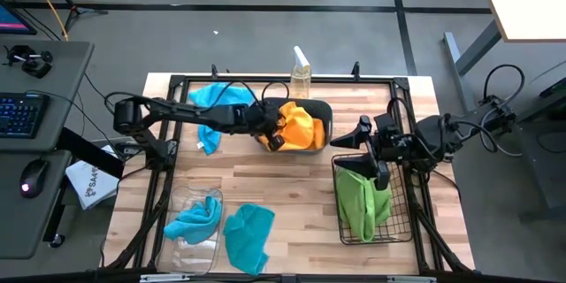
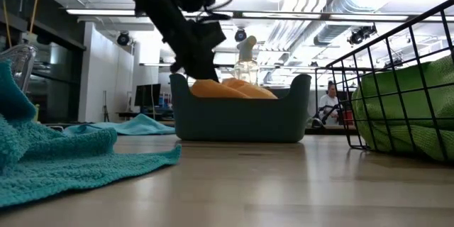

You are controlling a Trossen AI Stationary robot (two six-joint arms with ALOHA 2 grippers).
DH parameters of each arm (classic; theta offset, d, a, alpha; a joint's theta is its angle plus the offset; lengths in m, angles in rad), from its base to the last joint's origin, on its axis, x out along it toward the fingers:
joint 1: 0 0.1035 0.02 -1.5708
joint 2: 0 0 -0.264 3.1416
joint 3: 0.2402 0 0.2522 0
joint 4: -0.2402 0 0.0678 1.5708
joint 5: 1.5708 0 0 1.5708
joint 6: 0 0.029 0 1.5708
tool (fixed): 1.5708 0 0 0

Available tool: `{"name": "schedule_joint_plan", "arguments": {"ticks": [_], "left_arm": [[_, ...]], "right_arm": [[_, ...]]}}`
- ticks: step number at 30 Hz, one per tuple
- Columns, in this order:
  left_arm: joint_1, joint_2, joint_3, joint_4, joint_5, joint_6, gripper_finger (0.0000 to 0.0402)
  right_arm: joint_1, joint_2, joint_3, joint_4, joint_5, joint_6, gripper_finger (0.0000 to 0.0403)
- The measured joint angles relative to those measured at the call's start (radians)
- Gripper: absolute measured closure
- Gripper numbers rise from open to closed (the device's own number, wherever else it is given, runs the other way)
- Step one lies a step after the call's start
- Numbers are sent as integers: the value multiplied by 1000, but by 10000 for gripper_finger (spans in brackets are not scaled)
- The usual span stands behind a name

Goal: Sort microfiber towel by color & place in baskets
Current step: Put the yellow towel into the blue bin, then put the top blue towel into the transparent bin

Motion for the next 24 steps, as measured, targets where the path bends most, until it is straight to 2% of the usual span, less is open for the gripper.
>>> {"name": "schedule_joint_plan", "arguments": {"ticks": [3,6,10,18,24], "left_arm": [[2,20,-2,15,39,-8,401],[2,22,-3,21,27,-9,398],[13,20,9,14,17,-33,372],[36,11,121,-109,51,-10,247],[40,10,303,-370,32,109,167]], "right_arm": [[0,0,0,0,2,0,139],[0,0,0,-3,28,0,139],[0,0,0,-8,42,1,139],[0,0,0,-7,43,1,139],[0,0,0,-18,43,-5,139]]}}
